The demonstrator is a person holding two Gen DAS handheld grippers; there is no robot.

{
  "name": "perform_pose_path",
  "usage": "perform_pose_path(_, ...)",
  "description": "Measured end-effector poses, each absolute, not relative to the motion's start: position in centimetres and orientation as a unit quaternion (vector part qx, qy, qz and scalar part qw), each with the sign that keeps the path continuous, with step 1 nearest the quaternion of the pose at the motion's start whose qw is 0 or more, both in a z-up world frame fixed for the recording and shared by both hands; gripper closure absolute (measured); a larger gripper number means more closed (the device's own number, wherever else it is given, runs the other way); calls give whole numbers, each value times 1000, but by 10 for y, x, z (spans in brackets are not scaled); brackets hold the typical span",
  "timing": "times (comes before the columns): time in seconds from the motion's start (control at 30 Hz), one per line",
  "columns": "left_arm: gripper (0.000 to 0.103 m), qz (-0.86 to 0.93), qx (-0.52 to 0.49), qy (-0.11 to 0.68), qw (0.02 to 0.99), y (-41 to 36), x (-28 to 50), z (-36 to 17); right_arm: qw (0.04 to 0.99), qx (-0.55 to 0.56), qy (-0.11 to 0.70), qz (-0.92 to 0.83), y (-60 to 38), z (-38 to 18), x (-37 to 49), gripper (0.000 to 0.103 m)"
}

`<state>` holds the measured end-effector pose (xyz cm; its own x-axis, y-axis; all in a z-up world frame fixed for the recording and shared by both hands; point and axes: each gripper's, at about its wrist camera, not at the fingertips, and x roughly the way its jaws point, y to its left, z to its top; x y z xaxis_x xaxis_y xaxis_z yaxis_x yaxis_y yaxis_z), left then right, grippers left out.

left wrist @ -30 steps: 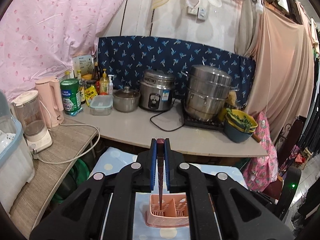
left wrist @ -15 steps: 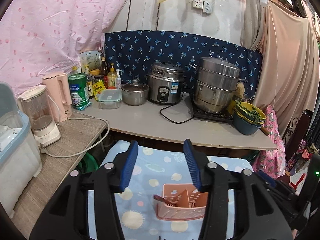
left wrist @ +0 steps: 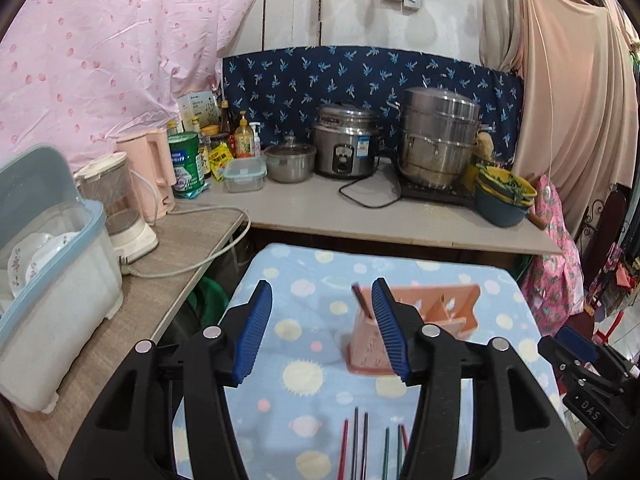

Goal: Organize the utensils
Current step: 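Bring the left tool back over the remaining chopsticks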

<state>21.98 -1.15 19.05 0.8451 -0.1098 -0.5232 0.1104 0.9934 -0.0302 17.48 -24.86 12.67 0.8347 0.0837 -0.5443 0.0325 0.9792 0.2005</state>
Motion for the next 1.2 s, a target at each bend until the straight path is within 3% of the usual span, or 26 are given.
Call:
perform_pose_path(0.37, 54, -52, 20, 322, 945, -6, 174, 132, 941, 98, 324, -3, -240, 85, 111, 55)
perform_pose_path(0.47, 54, -55, 22, 335, 940, -7, 164, 119, 938, 97, 332, -12, -239, 73, 98, 50)
perform_pose_path(1.2, 50, -55, 29, 438, 897, 16, 89, 8, 904, 91, 417, -18, -218, -17, 24, 50)
